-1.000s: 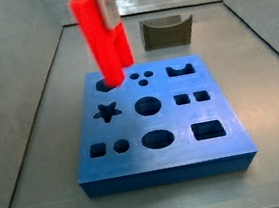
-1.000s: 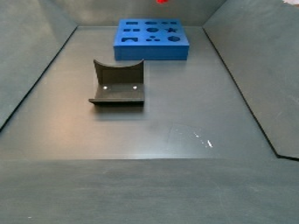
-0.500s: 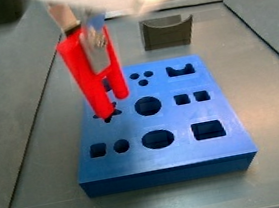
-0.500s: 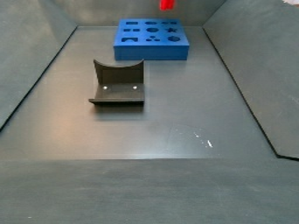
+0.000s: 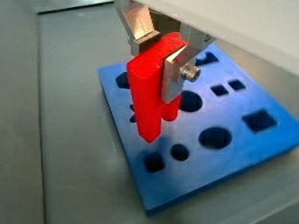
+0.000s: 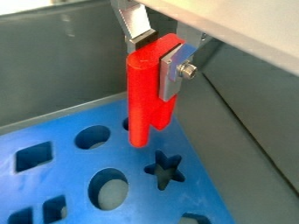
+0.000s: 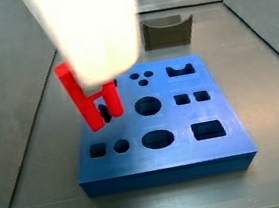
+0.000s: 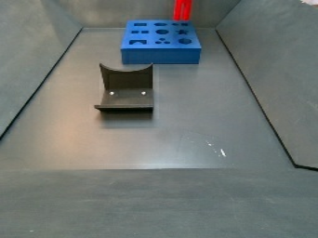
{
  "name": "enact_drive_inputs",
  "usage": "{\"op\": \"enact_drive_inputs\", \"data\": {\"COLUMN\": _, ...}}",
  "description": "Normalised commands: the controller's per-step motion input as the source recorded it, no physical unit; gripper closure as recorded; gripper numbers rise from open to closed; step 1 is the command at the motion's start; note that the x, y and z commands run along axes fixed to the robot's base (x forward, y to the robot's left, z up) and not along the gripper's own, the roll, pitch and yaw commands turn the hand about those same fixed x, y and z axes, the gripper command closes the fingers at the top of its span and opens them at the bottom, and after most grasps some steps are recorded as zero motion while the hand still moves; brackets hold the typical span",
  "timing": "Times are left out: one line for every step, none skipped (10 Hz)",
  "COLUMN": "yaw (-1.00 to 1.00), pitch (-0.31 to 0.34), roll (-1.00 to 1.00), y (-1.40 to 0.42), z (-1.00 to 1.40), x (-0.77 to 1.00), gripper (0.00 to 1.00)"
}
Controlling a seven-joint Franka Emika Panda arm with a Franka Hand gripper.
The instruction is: Insert the square-circle object.
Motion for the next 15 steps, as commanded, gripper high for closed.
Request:
{"op": "enact_drive_inputs", "data": {"yaw": -0.88, "pitch": 0.116, "roll": 0.19, "y": -0.18, "z": -0.21, "x": -0.12, "gripper": 1.00}}
{"op": "enact_drive_inputs", "data": {"yaw": -0.88, "pitch": 0.094, "roll": 0.18, "y": -0.24, "z": -0.20, "x": -0.08, "gripper": 1.00}}
{"op": "enact_drive_inputs", "data": {"yaw": -0.86, "pitch": 0.071, "roll": 0.13, "y": -0.31, "z": -0.16, "x": -0.01, "gripper": 1.00}}
{"op": "enact_drive_inputs", "data": {"yaw": -0.83, "pitch": 0.054, "roll": 0.08, "y": -0.39, "z": -0.08, "x": 0.00, "gripper": 1.00}}
{"op": "enact_drive_inputs", "data": {"yaw": -0.61, "pitch": 0.043, "roll": 0.00, "y": -0.61, "z": -0.09, "x": 0.07, "gripper": 1.00}}
{"op": "enact_drive_inputs", "data": {"yaw": -0.40, "pitch": 0.091, "roll": 0.04, "y": -0.34, "z": -0.14, "x": 0.24, "gripper": 1.00}}
{"op": "enact_drive_inputs", "data": {"yaw": -0.21, "pitch": 0.000, "roll": 0.09, "y": 0.00, "z": 0.00, "x": -0.02, "gripper": 1.00}}
{"op": "enact_drive_inputs", "data": {"yaw": 0.00, "pitch": 0.000, "roll": 0.01, "y": 0.00, "z": 0.00, "x": 0.00, "gripper": 1.00}}
{"op": "enact_drive_inputs", "data": {"yaw": -0.23, "pitch": 0.136, "roll": 0.11, "y": -0.08, "z": -0.28, "x": 0.37, "gripper": 1.00}}
{"op": "enact_drive_inputs", "data": {"yaw": -0.26, "pitch": 0.141, "roll": 0.10, "y": -0.09, "z": -0.32, "x": 0.28, "gripper": 1.00}}
{"op": "enact_drive_inputs", "data": {"yaw": -0.03, "pitch": 0.027, "roll": -0.08, "y": 0.00, "z": 0.00, "x": 0.04, "gripper": 1.00}}
{"op": "enact_drive_inputs", "data": {"yaw": 0.00, "pitch": 0.000, "roll": 0.00, "y": 0.04, "z": -0.02, "x": 0.00, "gripper": 1.00}}
{"op": "enact_drive_inputs", "data": {"yaw": 0.00, "pitch": -0.013, "roll": -0.07, "y": 0.00, "z": -0.40, "x": 0.00, "gripper": 1.00}}
{"op": "enact_drive_inputs", "data": {"yaw": 0.00, "pitch": 0.000, "roll": 0.00, "y": 0.04, "z": -0.53, "x": -0.17, "gripper": 1.00}}
{"op": "enact_drive_inputs", "data": {"yaw": -0.03, "pitch": 0.000, "roll": 0.00, "y": 0.21, "z": -0.48, "x": -0.32, "gripper": 1.00}}
